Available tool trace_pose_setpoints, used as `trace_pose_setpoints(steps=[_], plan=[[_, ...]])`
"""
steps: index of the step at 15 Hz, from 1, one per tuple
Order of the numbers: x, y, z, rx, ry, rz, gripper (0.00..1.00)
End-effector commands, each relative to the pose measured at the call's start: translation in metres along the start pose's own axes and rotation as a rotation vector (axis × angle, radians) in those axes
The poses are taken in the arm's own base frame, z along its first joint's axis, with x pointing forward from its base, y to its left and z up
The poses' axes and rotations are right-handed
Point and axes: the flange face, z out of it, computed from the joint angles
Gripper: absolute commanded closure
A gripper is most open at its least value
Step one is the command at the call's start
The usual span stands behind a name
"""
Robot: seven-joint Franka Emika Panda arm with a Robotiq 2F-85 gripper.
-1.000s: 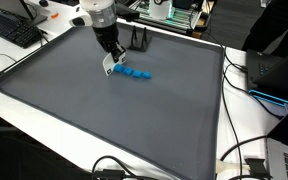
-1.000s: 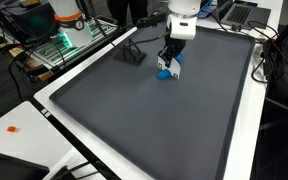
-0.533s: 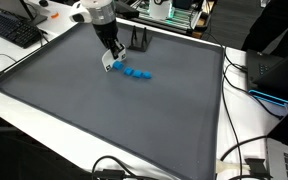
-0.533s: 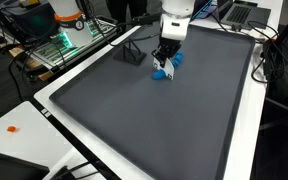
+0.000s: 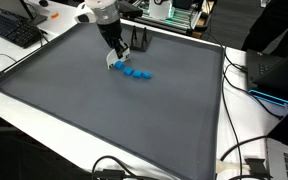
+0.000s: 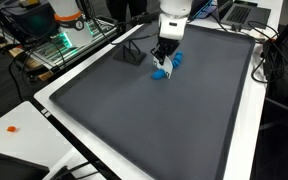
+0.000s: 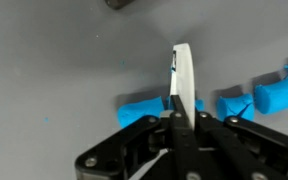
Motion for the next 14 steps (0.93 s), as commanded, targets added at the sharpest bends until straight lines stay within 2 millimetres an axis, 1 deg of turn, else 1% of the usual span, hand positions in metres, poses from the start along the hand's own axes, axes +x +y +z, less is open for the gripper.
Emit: trace_pose_setpoints(steps=[1,4,8,11,14], plan=[[-0.015,-0.006,0.015,0.036,-0.042,-0.011,0.99],[-0.016,-0.004,0.007,0.055,-0.044,0.003,0.99],[-0.018,0.006,-0.007,0.040,-0.012,0.088,0.99],[-0.027,0.009,-0.022,0.080,0.026,0.167,0.99],[-0.042,0.013,-0.038,0.132,0.058,0.248,0.99]])
